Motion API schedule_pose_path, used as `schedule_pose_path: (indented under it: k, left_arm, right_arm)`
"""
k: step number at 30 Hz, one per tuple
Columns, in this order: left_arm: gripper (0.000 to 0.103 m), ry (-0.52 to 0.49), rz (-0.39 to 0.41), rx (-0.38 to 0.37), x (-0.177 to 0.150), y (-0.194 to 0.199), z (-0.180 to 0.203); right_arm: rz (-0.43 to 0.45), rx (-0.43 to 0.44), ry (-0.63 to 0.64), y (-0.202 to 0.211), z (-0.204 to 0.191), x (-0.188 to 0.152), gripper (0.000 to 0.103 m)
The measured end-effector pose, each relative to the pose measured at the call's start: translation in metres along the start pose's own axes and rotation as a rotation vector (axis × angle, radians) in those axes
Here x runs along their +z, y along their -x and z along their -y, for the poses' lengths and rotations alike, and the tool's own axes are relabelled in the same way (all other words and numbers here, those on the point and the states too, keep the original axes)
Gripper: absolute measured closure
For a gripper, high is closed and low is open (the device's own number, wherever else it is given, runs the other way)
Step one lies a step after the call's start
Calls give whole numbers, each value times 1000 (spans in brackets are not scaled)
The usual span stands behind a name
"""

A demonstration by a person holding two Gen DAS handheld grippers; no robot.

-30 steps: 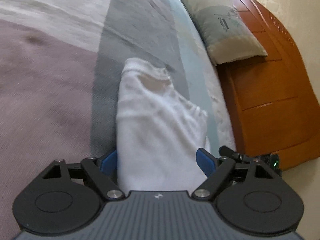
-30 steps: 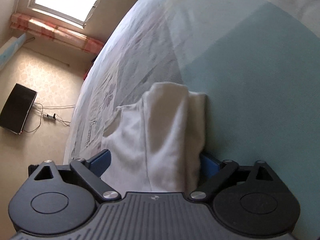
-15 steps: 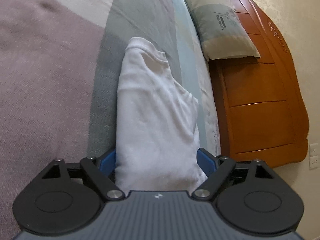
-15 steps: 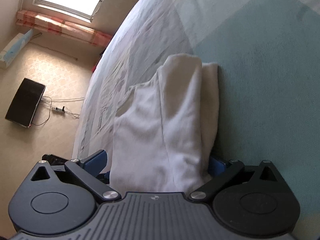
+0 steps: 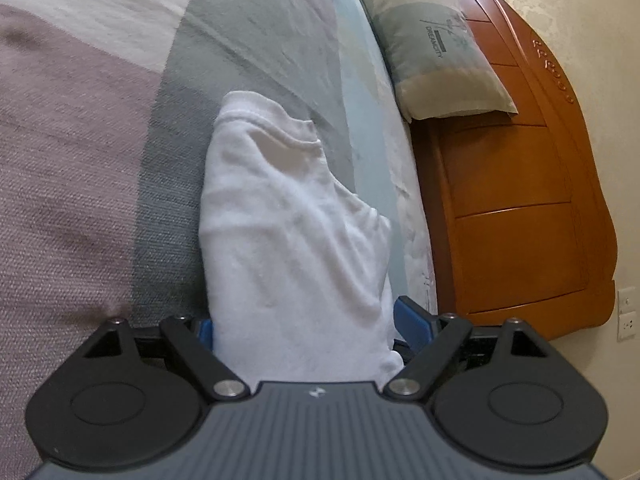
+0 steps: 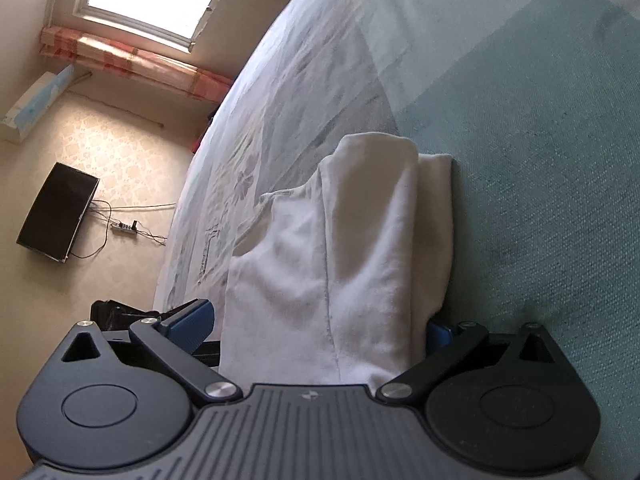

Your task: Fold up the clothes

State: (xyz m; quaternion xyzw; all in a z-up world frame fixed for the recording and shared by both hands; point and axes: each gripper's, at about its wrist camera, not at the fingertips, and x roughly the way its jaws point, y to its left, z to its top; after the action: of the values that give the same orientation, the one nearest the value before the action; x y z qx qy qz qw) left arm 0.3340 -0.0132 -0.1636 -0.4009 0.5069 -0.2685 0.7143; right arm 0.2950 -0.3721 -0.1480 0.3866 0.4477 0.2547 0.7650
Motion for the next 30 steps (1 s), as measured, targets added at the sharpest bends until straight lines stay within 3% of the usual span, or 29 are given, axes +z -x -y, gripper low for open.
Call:
schedule_pose_path:
  k: [5, 9, 15, 17, 26, 30]
  left_arm:
    - [17, 15, -29, 19, 2, -1, 6]
    - [17, -4, -95, 39, -8, 6, 11]
    - [12, 34, -89, 28, 1, -5, 13]
    - [7, 34, -88, 33, 4, -12, 19]
    - [8, 57, -80, 33, 2, -14, 30]
    - [7, 58, -78, -3, 2, -10, 36]
  right_arm:
    - [19, -18, 34, -5, -6, -1, 0]
    - [-45, 9, -13, 4, -3, -10, 0]
    - [-41, 37, -49, 1, 3, -1, 0]
    - [-35, 12, -33, -3, -5, -1, 0]
    - [11, -35, 63, -2, -28, -12, 0]
    - [12, -35, 141, 3, -44, -13, 0]
